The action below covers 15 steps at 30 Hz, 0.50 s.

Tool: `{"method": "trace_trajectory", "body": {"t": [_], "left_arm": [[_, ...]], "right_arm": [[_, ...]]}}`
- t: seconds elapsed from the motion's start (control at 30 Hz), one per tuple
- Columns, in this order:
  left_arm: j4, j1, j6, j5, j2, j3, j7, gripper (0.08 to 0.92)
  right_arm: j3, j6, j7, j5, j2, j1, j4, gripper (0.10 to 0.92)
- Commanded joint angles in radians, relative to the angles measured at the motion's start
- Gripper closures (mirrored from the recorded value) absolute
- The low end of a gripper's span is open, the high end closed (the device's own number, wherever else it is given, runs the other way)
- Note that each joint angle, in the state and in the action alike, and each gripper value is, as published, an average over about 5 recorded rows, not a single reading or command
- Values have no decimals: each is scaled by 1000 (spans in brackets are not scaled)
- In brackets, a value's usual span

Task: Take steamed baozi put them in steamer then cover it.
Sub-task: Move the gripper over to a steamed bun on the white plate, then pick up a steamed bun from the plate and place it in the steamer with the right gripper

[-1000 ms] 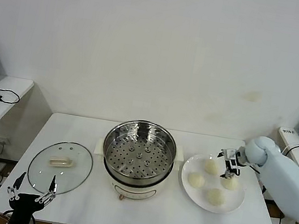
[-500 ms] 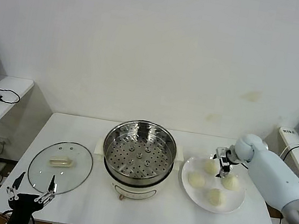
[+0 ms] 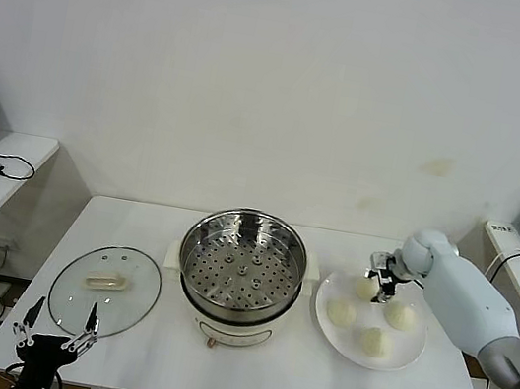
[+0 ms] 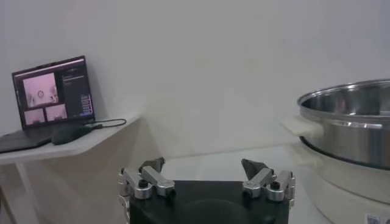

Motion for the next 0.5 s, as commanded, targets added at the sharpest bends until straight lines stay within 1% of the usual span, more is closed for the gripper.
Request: {"method": "trace_trajectory", "body": {"t": [0.03, 0.23, 0.5], "left_arm": [[-1, 0, 0, 1, 0, 1, 0, 177], [-4, -3, 0, 1, 2, 4, -1, 177], [-4, -10, 0, -2, 9, 9, -1, 177]], "right_arm": [[-5, 0, 1, -3, 8, 4, -13, 425], [-49, 1, -9, 48, -34, 52, 43, 431], [-169, -25, -33, 242, -141, 241, 249, 431]]}}
